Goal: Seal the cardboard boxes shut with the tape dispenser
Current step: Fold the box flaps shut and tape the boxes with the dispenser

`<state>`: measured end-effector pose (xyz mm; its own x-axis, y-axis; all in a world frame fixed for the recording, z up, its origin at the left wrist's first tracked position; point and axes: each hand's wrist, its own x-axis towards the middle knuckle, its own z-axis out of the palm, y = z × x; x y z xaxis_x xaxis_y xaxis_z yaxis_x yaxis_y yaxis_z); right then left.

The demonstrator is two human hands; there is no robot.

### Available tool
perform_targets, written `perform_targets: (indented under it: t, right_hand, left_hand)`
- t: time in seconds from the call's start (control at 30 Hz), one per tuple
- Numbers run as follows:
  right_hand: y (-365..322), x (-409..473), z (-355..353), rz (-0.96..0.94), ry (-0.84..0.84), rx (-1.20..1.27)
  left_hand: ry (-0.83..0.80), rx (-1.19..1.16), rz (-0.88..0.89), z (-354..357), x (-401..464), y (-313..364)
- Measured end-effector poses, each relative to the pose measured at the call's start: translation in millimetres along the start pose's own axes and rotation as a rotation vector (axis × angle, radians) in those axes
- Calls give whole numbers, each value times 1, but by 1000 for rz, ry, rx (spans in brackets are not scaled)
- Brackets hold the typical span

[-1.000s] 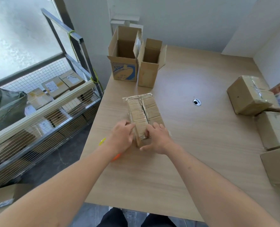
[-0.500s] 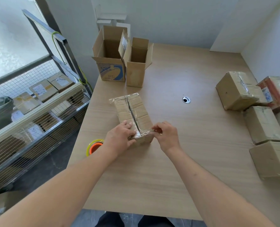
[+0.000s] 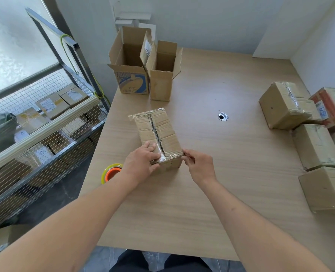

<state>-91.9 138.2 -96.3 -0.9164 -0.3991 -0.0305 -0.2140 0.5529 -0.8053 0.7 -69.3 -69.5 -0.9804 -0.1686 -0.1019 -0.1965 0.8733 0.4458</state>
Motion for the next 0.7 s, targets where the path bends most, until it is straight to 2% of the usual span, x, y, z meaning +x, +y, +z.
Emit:
perform_targets:
  t: [0.23,0.33,0.47,0.57,0.7]
  right_hand:
    - [-1,2,4,14,49,-53]
    - [-4,2,5,-86,56,-245]
    - [-10,0,0,-183,-48,-569]
    - [-16,-3,0,-211,-77,-579]
    - [-13,-3,-1,-245,-116,-549]
  left_hand:
    - [-16,38,1,1,2,1]
    - [-17,28,14,2,2,-3]
    - [-4,-11,29,4,3,-10]
    - [-16,3,34,5,4,-10]
    - [51,-27,42,11,0,-12]
